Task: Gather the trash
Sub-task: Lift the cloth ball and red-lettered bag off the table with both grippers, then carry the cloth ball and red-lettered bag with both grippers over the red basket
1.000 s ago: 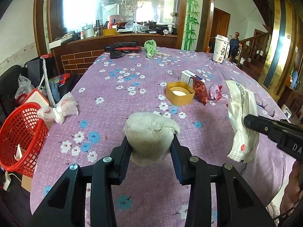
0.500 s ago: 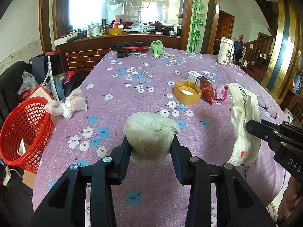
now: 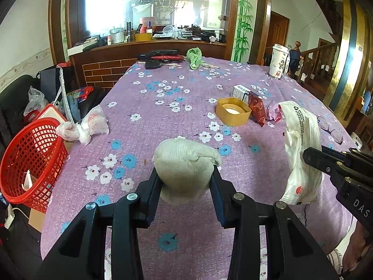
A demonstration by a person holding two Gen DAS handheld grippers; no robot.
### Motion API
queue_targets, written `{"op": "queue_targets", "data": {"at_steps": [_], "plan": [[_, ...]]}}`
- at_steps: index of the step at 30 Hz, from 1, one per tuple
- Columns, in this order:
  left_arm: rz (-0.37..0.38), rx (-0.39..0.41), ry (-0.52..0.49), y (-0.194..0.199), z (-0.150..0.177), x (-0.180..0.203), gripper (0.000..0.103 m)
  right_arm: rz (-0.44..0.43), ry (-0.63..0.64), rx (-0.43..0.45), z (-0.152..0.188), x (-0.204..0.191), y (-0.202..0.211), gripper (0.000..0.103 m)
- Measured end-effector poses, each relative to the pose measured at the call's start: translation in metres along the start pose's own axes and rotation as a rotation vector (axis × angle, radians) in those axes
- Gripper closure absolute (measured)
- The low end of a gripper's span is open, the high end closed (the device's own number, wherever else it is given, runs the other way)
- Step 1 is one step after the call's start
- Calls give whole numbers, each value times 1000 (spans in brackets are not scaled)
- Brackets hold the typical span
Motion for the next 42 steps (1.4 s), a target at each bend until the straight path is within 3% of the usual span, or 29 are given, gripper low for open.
{"op": "queue_targets", "data": {"at_steps": [18,28,42], "plan": [[-8,3,14,2,2,-8,65,25,60,-4,2,-17,-2,88],[-27,32,73,17,-2,-39,64,-202,72,-120,18,-55,-18,88],[-153,113,225,62,-13,-139,64,-325,151,-132,-24,-108,-16,87]]}}
Point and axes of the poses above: each gripper's, at about its wrist camera, not at the fingertips, and y roughly against the way its jaws point, x to its right, z to its underside, the point moved 4 cm from there along -y, roughly the way its jaws point, and after that the axes turned 2 degrees about -x, right-handed, at the moved point
